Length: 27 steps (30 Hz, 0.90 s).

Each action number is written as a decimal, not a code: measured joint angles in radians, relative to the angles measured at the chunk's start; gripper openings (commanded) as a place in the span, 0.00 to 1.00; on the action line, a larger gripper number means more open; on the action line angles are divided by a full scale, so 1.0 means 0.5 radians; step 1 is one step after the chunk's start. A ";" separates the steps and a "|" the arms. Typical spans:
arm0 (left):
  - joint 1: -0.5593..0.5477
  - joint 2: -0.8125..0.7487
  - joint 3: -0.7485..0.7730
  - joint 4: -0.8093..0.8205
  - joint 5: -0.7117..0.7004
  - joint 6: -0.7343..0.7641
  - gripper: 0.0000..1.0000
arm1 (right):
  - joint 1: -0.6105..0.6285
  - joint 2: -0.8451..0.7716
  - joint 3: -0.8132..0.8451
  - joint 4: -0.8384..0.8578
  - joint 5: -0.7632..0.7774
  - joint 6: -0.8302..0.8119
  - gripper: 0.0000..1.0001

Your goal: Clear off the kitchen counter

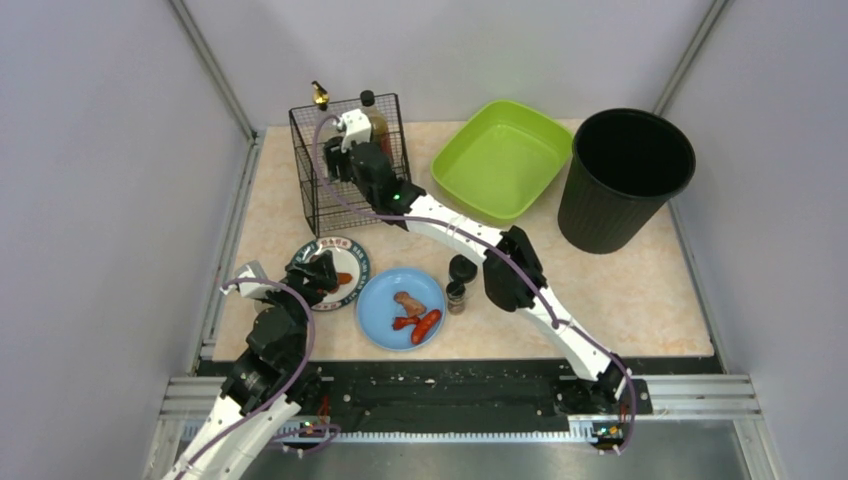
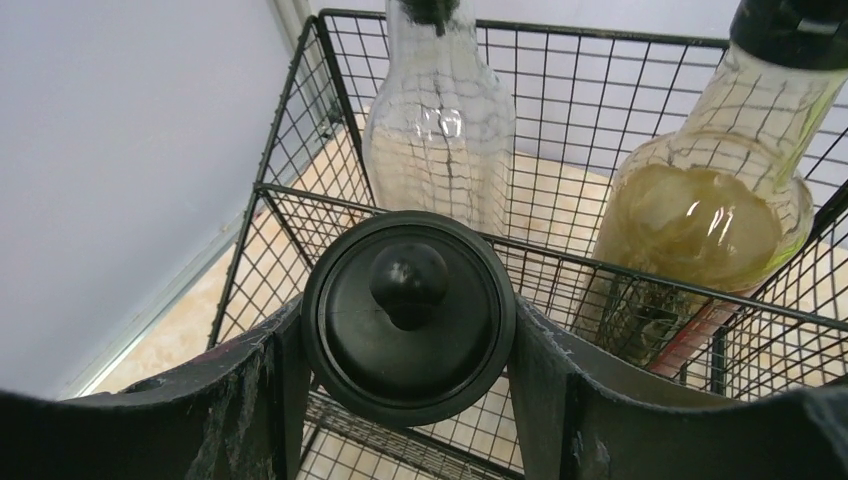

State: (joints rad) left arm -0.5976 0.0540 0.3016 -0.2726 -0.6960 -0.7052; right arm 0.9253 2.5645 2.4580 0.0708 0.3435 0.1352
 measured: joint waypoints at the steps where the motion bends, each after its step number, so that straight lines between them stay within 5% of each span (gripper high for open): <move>1: 0.000 0.000 -0.002 0.002 0.001 0.000 0.92 | -0.001 0.018 0.003 0.013 0.010 0.001 0.00; 12: 0.000 0.000 -0.005 0.003 0.002 0.000 0.92 | -0.014 0.194 0.007 0.185 0.120 -0.002 0.07; 27: 0.000 0.006 -0.021 0.006 0.005 0.001 0.92 | -0.020 0.205 0.007 0.239 0.100 0.037 0.54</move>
State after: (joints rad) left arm -0.5976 0.0570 0.2913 -0.2695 -0.6933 -0.7048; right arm 0.9154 2.6671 2.4615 0.1902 0.3935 0.1535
